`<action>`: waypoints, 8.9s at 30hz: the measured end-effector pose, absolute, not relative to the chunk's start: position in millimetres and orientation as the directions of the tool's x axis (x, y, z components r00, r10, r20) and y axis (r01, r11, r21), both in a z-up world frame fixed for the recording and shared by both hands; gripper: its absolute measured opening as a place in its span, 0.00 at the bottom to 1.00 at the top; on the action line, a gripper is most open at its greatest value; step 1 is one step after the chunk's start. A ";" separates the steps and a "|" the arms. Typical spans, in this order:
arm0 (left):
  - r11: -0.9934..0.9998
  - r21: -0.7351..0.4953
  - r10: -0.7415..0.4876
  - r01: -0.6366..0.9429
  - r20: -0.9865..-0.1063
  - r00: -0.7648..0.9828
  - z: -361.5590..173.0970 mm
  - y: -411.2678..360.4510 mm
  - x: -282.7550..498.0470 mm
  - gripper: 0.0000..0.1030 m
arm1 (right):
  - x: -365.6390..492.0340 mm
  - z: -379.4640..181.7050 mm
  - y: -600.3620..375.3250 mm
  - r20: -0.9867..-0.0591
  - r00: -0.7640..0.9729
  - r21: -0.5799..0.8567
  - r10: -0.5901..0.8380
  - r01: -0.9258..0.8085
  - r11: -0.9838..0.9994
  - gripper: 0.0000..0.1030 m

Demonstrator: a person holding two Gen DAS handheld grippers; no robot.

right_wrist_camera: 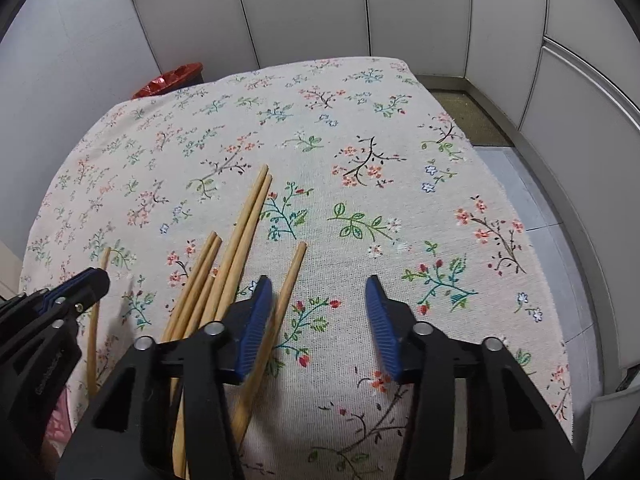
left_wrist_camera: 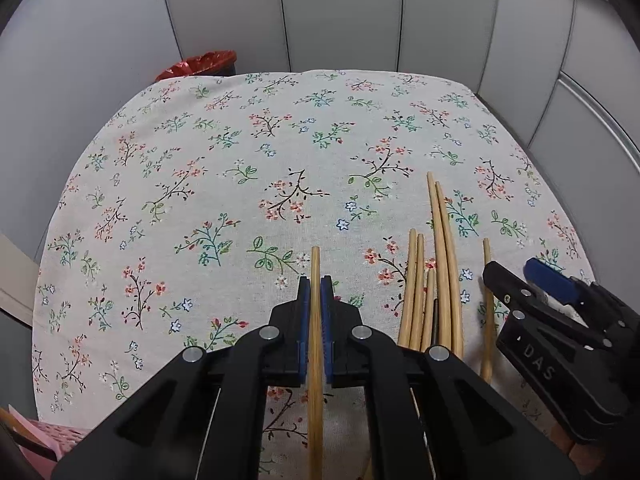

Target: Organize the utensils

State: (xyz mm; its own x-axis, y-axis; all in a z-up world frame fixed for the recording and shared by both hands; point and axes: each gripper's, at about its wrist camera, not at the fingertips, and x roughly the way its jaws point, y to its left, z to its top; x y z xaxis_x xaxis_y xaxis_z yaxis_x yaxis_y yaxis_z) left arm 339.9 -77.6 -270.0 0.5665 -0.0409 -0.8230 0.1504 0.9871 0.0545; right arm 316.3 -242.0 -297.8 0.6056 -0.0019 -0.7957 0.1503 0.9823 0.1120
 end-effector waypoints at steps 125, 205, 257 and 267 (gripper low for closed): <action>0.993 -0.084 0.018 -0.079 -0.569 0.822 -97.7 127.9 169.3 0.61 | 172.7 -83.1 -70.5 -0.380 0.856 0.241 0.350 -0.274 0.931 0.07; 0.951 -0.153 -0.264 0.270 -0.855 0.446 -277.8 -109.9 350.2 0.07 | 241.9 -225.9 -313.8 -0.712 0.701 0.104 -0.032 0.150 0.983 0.93; 0.994 -0.010 -0.071 0.111 -0.825 0.560 -291.2 -62.5 364.5 0.06 | 360.8 -292.1 -227.4 -0.785 0.612 0.085 0.093 -0.042 0.995 0.30; 0.995 -0.025 -0.077 0.101 -0.830 0.553 -292.0 -58.4 366.1 0.06 | 358.6 -285.5 -227.6 -0.785 0.600 0.150 0.152 -0.053 0.987 0.31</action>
State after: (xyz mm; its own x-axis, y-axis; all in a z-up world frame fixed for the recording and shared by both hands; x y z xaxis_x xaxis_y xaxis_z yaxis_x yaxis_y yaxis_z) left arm 366.1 -58.4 -292.0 0.5528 -0.0766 -0.8298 0.1010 0.9946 -0.0246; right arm 358.5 -227.6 -285.5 0.6000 0.1521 -0.7854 -0.0535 0.9872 0.1503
